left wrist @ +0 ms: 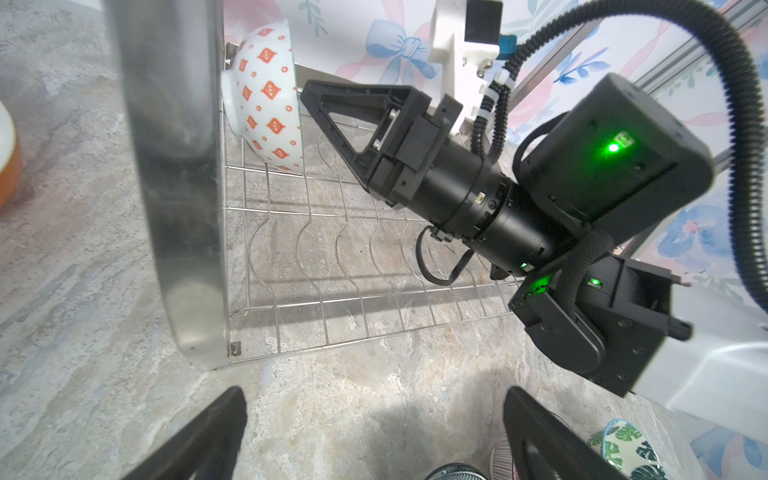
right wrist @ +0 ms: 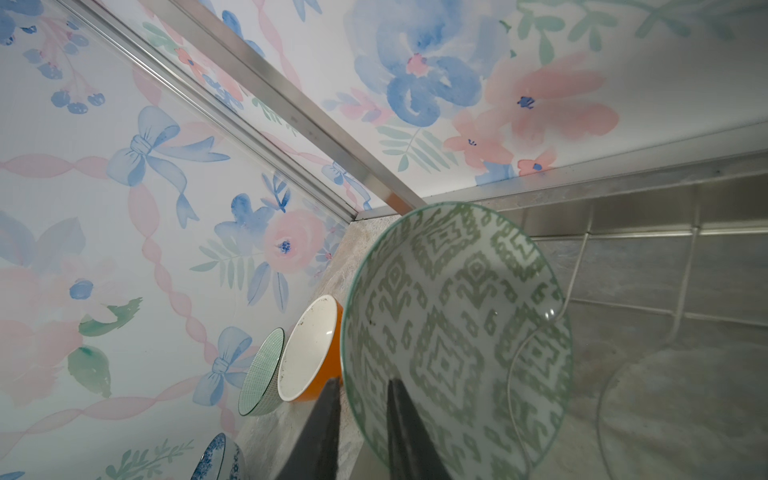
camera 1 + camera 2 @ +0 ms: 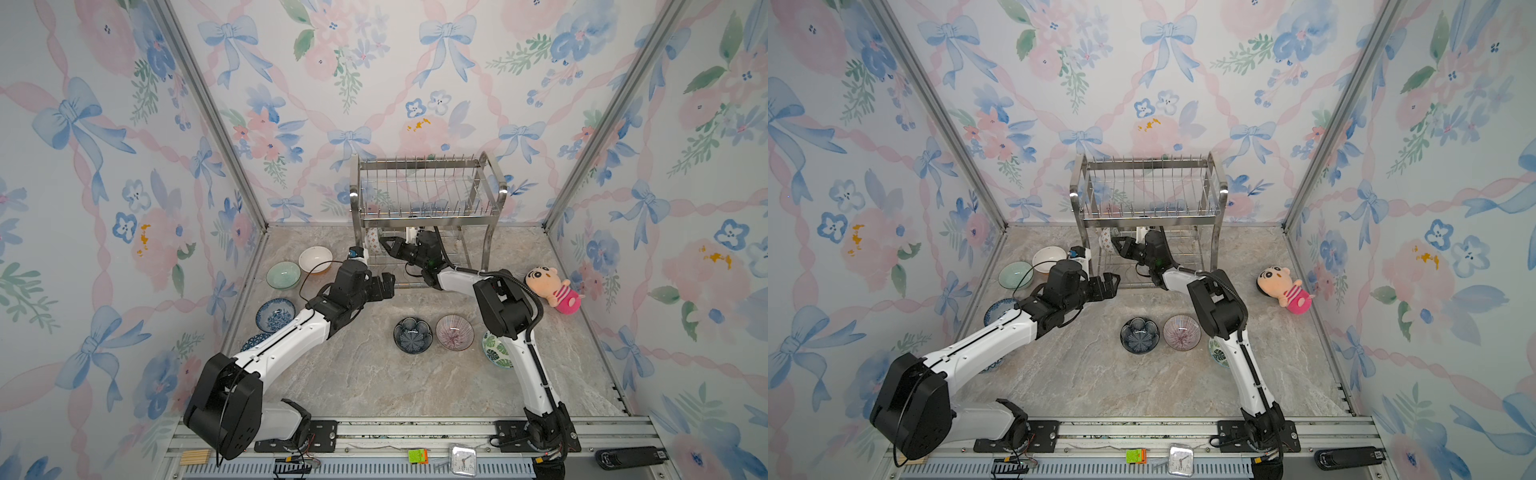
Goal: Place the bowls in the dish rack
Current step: 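Open the right gripper and release the green-patterned bowl in the rack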
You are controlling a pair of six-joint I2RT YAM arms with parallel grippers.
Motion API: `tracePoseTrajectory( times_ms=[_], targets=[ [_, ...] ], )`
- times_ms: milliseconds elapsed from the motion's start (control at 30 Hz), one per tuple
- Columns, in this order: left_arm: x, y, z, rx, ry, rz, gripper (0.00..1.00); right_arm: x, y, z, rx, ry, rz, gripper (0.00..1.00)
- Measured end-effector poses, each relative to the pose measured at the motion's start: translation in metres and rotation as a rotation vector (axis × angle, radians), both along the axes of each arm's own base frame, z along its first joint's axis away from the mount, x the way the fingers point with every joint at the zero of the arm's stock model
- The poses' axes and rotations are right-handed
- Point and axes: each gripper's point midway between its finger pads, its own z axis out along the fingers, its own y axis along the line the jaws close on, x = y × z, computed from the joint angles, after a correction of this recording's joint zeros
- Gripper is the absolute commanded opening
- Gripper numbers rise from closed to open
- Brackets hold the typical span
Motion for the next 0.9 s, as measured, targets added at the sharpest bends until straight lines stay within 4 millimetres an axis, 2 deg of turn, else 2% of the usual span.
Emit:
tracePoseTrajectory(
  times_ms=[333,533,900],
  targets=[
    [0.000,0.006,0.011,-0.014,-0.025,0.012,0.98,-0.025,-0.022,0.015,-0.025,-0.013,-0.029,0.26],
    [-0.002,0.008,0.019,-0.020,-0.041,0.015,0.98,-0.042,-0.037,0.017,-0.057,-0.008,-0.053,0.29],
    [-0.005,0.013,0.032,-0.017,-0.061,0.015,0.98,-0.075,-0.070,0.029,-0.222,-0.008,-0.115,0.33]
  ],
)
